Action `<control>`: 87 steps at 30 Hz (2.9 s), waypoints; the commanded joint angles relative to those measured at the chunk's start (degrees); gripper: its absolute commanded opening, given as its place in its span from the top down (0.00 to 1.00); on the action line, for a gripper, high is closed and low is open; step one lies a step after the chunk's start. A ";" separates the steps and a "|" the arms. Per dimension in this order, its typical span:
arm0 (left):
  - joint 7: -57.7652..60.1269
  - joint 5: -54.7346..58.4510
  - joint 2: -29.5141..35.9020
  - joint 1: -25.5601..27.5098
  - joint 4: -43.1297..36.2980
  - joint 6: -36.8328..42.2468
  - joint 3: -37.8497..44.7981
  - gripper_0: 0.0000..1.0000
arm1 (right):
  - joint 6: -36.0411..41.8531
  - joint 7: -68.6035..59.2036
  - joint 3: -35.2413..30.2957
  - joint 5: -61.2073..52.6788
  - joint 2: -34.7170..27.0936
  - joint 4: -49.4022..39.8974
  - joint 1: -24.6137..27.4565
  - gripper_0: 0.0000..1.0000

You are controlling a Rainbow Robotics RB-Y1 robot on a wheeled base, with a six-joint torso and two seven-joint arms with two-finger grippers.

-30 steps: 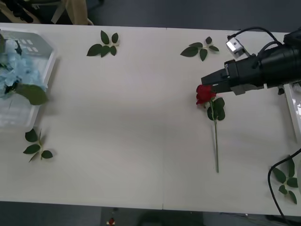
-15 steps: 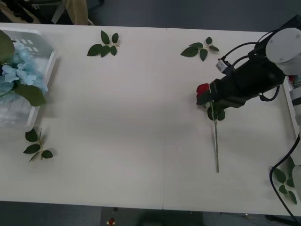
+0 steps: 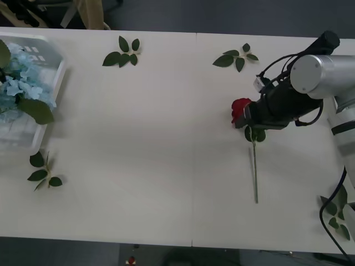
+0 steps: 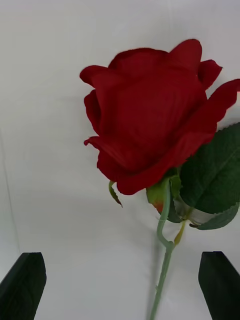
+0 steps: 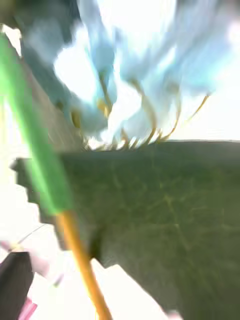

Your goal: Put the red flowers into the right box and the blue flowers into the left box

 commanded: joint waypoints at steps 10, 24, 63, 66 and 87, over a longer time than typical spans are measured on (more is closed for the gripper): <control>-16.41 34.73 2.17 -1.41 -0.56 17.77 18.90 0.00 | -5.24 2.10 6.79 5.06 -1.09 -2.02 1.75 0.10; -24.98 54.42 -2.57 -1.32 -9.53 9.51 19.52 0.00 | -10.86 2.10 9.69 8.48 -0.21 -0.43 3.16 0.10; -24.05 42.29 -32.63 17.49 -25.61 -41.99 -3.77 0.00 | -15.61 22.75 0.73 4.53 -0.30 3.52 2.98 1.00; -24.67 49.67 -31.40 18.45 -27.81 -39.44 -3.60 0.00 | -14.46 28.29 -0.86 1.80 -1.35 2.82 2.72 1.00; -24.98 73.58 -33.77 18.98 -30.36 -6.75 7.65 0.00 | -12.97 30.31 -19.05 -3.64 -3.81 -5.53 2.54 1.00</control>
